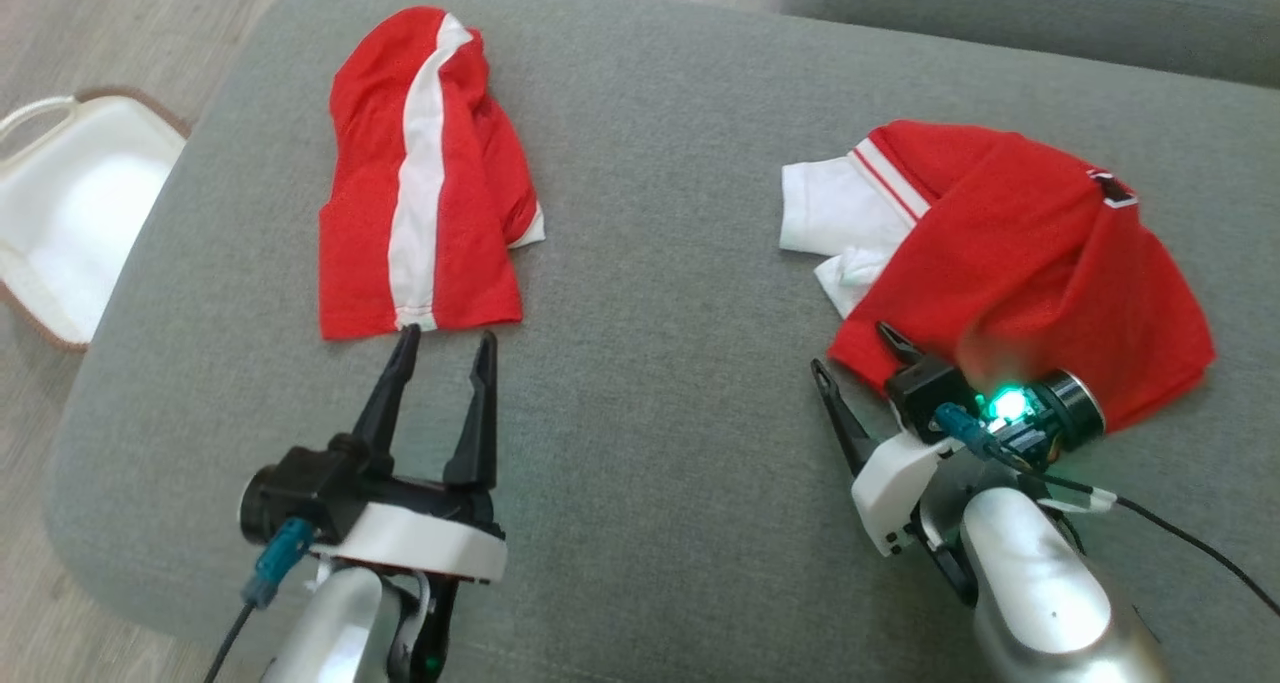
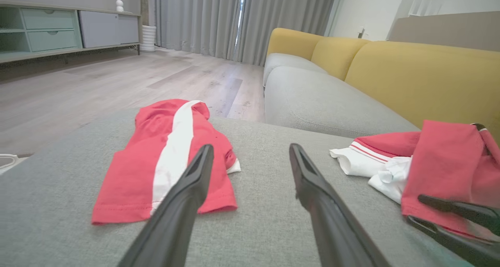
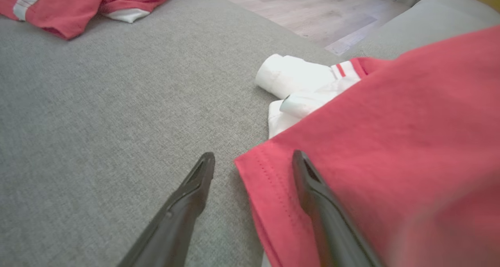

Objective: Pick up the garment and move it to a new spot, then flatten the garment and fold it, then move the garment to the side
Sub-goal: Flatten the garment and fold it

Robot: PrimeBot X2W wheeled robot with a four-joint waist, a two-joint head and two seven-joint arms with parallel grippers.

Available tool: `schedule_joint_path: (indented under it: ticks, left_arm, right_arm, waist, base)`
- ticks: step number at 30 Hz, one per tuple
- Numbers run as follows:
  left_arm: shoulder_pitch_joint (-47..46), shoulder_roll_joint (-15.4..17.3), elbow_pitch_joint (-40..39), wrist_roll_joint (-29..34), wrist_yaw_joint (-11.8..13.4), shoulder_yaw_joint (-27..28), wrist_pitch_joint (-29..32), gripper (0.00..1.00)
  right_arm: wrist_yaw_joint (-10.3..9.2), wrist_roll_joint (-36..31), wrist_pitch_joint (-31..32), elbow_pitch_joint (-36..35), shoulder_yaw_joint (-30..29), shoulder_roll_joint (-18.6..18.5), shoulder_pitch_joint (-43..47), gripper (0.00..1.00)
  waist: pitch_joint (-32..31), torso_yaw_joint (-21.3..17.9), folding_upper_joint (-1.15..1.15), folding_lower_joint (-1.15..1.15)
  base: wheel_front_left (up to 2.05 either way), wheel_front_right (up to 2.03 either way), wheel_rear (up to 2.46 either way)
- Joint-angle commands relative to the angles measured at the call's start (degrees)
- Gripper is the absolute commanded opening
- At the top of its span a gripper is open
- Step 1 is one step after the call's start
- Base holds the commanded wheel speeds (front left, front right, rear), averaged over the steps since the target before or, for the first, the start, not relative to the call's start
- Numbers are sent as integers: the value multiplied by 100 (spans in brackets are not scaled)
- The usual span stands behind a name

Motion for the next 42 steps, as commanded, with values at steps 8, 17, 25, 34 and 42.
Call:
schedule_joint_path:
  ticks: [8,17,25,34,42]
  left_arm:
    - [-259,-128,-63,225,-165,480,-53,100]
    - [-165,-210,0,341,-258,690,-53,100]
    - [28,-232,-56,439,-293,955,-53,100]
    - [117,-301,-112,498,-322,944,-53,100]
    - [162,-330,-99,513,-342,908,-53,100]
  right_arm:
    - [43,-97,42,192,34,7,-305,0]
    - [43,228,-490,-95,-179,7,-247,0]
    - [43,259,-599,-1189,-1152,7,373,0]
    - [43,-494,-126,-2565,-3145,-8,1030,0]
    - [43,-1065,31,-2748,-4412,-58,873,0]
  waist:
    - [108,39,0,-1]
    - [-79,-361,0,-1]
    - [-452,-1122,0,-1]
    - [-736,-1619,0,-1]
    - [-795,-1523,0,-1]
  base:
    - [0,0,0]
    - [0,0,0]
    - [0,0,0]
    - [0,0,0]
    - [0,0,0]
